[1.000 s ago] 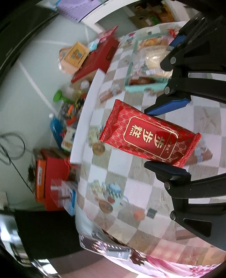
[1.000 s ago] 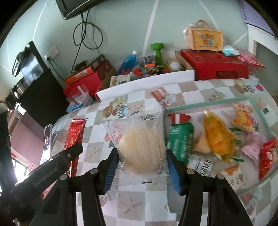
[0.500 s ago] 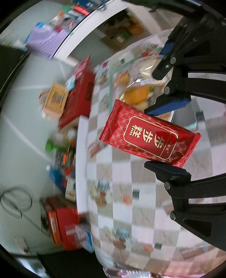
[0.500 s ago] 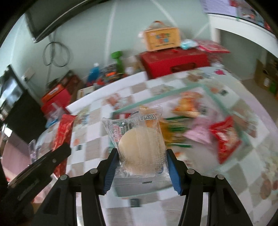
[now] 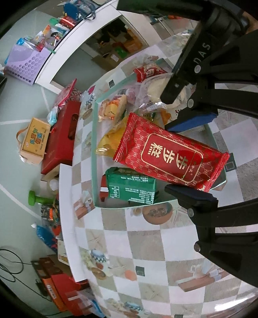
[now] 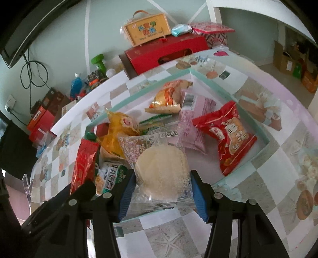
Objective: Organize snacks
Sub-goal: 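Lift and carry the bun bag and red cake pack over the tray, then open both tools to drop the bun bag and red cake pack into the tray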
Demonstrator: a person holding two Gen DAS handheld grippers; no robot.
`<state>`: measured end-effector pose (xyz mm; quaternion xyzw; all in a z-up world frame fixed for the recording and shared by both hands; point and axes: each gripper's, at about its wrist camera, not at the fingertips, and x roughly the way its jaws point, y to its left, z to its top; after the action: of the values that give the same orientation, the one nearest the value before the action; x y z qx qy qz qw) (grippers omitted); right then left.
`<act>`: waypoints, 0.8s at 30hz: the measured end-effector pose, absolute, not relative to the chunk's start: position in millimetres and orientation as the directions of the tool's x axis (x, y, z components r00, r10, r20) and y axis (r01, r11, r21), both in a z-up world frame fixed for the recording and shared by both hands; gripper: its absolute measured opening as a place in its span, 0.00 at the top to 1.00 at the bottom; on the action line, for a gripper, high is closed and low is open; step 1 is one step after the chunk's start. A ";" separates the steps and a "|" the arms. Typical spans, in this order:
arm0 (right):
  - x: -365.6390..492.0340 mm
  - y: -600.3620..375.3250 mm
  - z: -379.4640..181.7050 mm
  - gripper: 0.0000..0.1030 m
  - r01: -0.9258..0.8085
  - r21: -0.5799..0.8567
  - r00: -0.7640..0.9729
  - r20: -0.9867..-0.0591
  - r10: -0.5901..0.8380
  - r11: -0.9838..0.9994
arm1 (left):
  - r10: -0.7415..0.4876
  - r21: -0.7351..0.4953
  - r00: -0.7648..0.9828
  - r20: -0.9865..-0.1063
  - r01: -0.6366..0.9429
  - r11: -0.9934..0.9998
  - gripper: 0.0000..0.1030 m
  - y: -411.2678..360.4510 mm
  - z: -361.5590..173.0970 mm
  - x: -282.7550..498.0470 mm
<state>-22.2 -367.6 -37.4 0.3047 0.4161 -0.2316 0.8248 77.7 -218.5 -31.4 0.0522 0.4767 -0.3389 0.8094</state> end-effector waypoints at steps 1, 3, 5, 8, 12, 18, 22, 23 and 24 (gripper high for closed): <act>-21.5 -367.6 -39.3 0.43 0.635 0.312 0.545 -0.829 -0.124 0.706 | -0.500 -0.247 0.307 -0.810 0.595 0.765 0.46 -218.3 -31.7 78.4; -21.3 -366.7 -39.6 0.43 0.637 0.310 0.544 -0.830 -0.127 0.706 | -0.515 -0.266 0.295 -0.805 0.596 0.758 0.40 -216.1 -29.3 78.4; -21.8 -366.7 -38.4 0.43 0.640 0.306 0.544 -0.828 -0.134 0.704 | -0.515 -0.259 0.304 -0.801 0.600 0.757 0.34 -214.7 -25.4 77.2; -23.2 -367.3 -35.9 0.40 0.641 0.308 0.549 -0.824 -0.140 0.703 | -0.515 -0.256 0.312 -0.798 0.599 0.759 0.33 -210.0 -20.9 75.6; -22.0 -362.7 -32.8 0.34 0.628 0.290 0.546 -0.825 -0.144 0.722 | -0.491 -0.240 0.339 -0.803 0.570 0.786 0.32 -198.0 -16.7 79.4; -25.3 -348.9 -27.8 0.09 0.603 0.251 0.548 -0.820 -0.165 0.757 | -0.325 -0.077 0.452 -0.831 0.484 0.872 0.09 -165.9 -18.4 81.9; -26.7 -333.9 -25.3 0.00 0.572 0.228 0.560 -0.810 -0.172 0.788 | -0.231 0.008 0.498 -0.836 0.431 0.902 0.03 -144.8 -23.2 82.2; -26.3 -330.4 -25.1 0.00 0.565 0.220 0.559 -0.811 -0.173 0.796 | -0.216 0.021 0.509 -0.833 0.420 0.907 0.01 -138.9 -23.2 80.9; -25.8 -326.3 -25.3 0.00 0.557 0.209 0.557 -0.812 -0.175 0.804 | -0.212 0.026 0.516 -0.830 0.415 0.909 0.00 -135.2 -22.5 79.6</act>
<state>-25.8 -326.3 -25.3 0.2280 0.4187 -0.2147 0.8524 79.6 -135.2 -22.5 0.1111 0.4575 -0.1815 0.8634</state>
